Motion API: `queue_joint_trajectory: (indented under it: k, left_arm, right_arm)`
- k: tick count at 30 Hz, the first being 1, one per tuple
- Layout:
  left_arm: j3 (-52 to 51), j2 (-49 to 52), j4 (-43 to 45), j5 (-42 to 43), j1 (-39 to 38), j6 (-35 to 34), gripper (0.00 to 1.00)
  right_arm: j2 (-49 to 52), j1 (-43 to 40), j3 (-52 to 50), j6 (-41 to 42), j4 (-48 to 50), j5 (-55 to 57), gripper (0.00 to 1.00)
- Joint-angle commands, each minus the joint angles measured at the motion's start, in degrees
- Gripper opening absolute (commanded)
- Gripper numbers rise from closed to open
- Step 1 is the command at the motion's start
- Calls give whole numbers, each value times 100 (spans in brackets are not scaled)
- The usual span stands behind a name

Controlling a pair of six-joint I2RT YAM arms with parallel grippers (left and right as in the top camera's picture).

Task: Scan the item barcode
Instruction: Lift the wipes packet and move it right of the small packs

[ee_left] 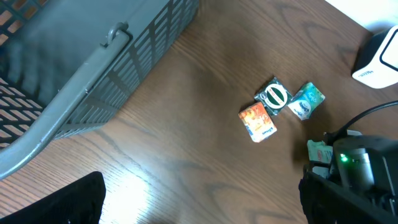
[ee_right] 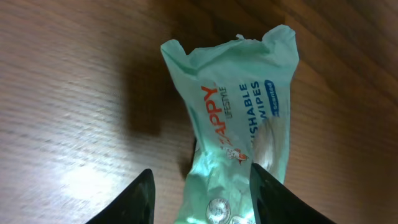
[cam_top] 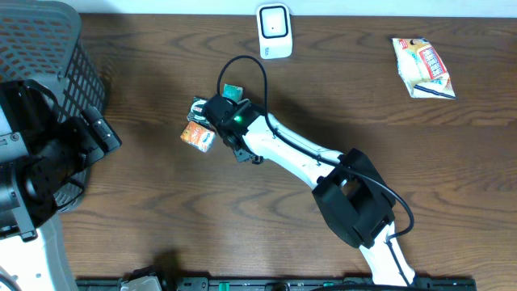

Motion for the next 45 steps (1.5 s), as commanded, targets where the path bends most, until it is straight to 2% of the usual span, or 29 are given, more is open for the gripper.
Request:
queue_joint_trajectory:
  k: [1,15,26,30,40,45]
  left_arm:
    - [-50,2,-13,-55,31,-9,98]
    - [-52,2,-13,-55,31,-9,98]
    - [-52,2,-13,-55,31,-9,98]
    - [-52,2,-13,-55,31,-9,98]
    - [-52,2,-13,-55,31,-9,97]
    - [-52,2,-13,-55,31,-9,98]
  right_arm:
    - [-63,-2,-249,-33,122,363,44]
    - [-63,-28,-463,-35,444,428,43]
    - [-61,-142,-1156,-258,1176,638,45]
    - [-81,-151,-1143,-365,1150,730,44]
    - [-114,-146,-243,-396,234,835,47]
    - [-114,-146,-116,-398,-13,879,51]
